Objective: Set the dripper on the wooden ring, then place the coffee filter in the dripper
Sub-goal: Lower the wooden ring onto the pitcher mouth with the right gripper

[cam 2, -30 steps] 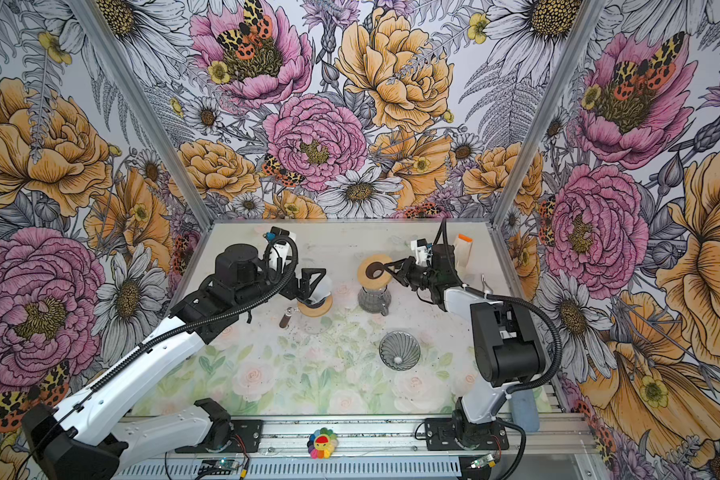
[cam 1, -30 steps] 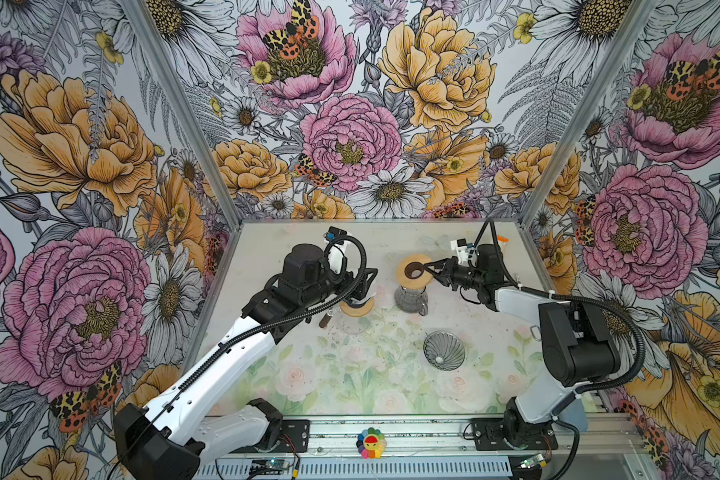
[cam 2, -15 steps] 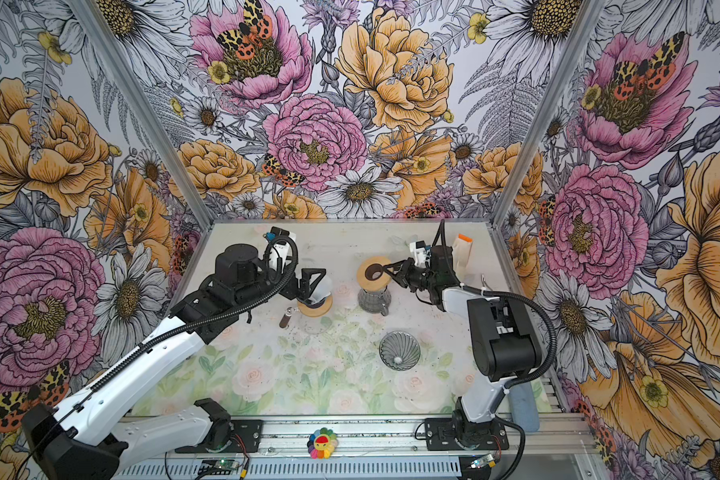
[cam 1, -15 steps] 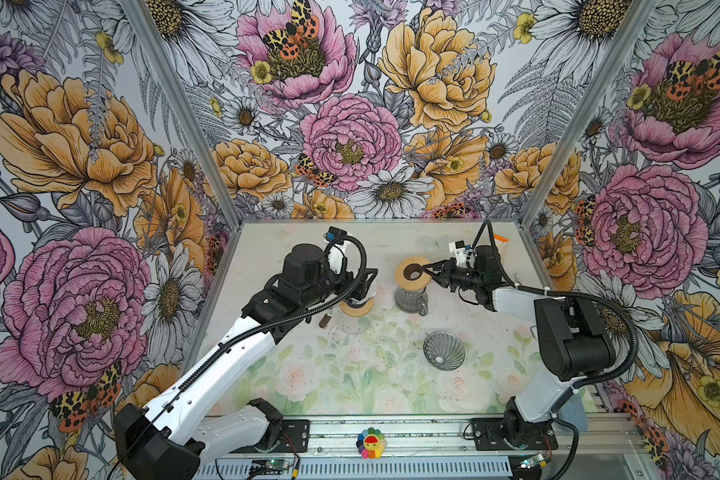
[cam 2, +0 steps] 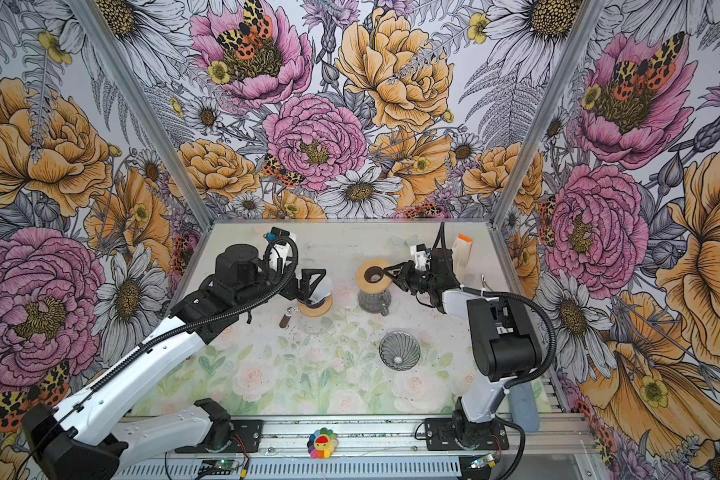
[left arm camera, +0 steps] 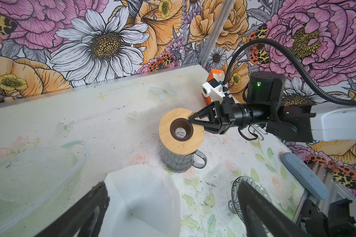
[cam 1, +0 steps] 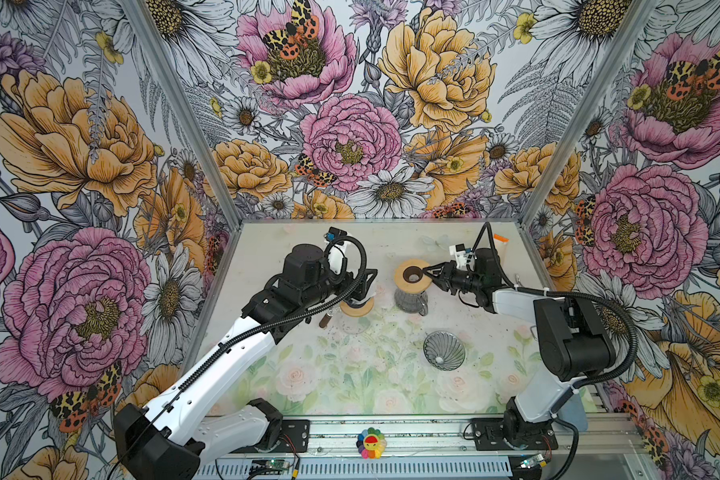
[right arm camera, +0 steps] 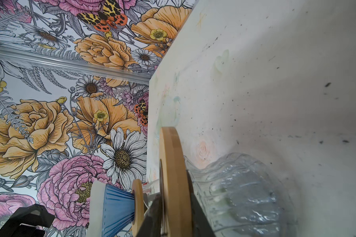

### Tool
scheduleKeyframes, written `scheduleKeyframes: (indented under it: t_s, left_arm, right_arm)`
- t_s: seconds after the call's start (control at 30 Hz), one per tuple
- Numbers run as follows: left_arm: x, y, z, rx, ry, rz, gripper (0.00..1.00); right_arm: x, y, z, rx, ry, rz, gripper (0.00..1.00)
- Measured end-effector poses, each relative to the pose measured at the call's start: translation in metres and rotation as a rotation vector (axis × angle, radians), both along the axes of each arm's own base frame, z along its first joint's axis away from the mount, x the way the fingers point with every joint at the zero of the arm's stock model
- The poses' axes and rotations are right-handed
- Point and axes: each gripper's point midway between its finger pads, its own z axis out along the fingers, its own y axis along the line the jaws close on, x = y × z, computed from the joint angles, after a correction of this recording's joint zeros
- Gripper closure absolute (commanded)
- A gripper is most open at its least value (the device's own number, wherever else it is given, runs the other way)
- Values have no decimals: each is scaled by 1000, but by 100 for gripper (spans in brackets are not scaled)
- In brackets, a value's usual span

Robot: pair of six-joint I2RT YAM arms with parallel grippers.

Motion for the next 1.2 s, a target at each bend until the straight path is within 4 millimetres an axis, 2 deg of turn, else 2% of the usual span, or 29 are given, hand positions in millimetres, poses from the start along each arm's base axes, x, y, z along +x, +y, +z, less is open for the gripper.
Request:
scheduleKeyframes:
  t_s: [0.5,0.8,1.2]
  left_arm:
    - [0,0,-1,2,2,-1,1]
    - [1,-1,-3,6,9,-1,1]
    - [3,-2,-9,14,22,-1,1]
  right_arm:
    - [-1,-17,2,-42,0,-54,71]
    - [-3,-18,-2,-53,11,-49,66]
    - [-7,-13,-3,-54,21,-34,67]
